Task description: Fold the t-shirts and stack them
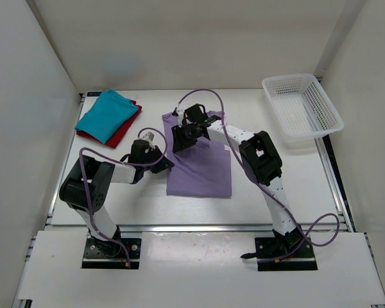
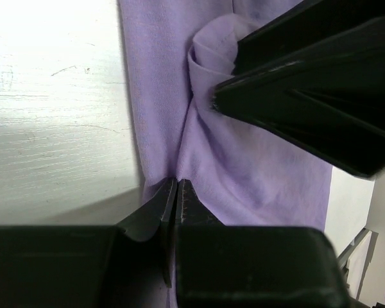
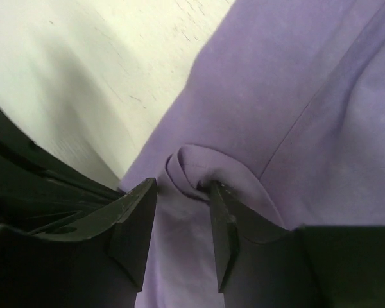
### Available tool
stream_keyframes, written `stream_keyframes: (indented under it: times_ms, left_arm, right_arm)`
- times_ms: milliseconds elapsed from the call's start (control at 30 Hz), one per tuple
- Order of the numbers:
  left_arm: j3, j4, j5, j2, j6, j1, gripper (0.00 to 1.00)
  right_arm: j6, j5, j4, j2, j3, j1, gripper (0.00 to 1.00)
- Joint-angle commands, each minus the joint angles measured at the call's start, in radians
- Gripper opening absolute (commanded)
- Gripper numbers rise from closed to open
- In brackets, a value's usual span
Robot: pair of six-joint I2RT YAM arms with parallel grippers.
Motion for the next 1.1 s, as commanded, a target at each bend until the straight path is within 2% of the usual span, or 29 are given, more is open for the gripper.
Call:
stream_keyframes:
  times_ms: [0,167,400,700,900,1067]
  left_arm:
    - [-0.009,0.004,0.026,-0.035,0.003,0.005,0.00]
    - [-0.014,0.007,0.023,-0.044,0.005,0.005,0.00]
    - [-0.024,-0.001,0.039,-0.108,-0.005,0.011,0.00]
    - [-0.067,-0.013,0.042,-0.190,-0.017,0.027,0.00]
    - [-0.164,0.011,0.032,-0.207,-0.041,0.041,0.00]
    - [-0.215,0.044,0.022,-0.225,-0.066,0.061,0.00]
  right_arm:
    - [-0.014,-0.022,-0.006,0.009,0.035,-0.001,0.32]
    - [-0.011,-0.016,-0.023,0.021,0.057,-0.007,0.00]
    - [0.020,-0.019,0.018,-0.060,0.035,-0.029,0.00]
    - [0.025,-0.028,0.001,-0.042,0.098,-0.035,0.00]
    - [0.046,-0.030,0.015,-0.019,0.136,-0.039,0.00]
    - [0.065,-0.022,-0.028,0.051,0.244,-0.041,0.00]
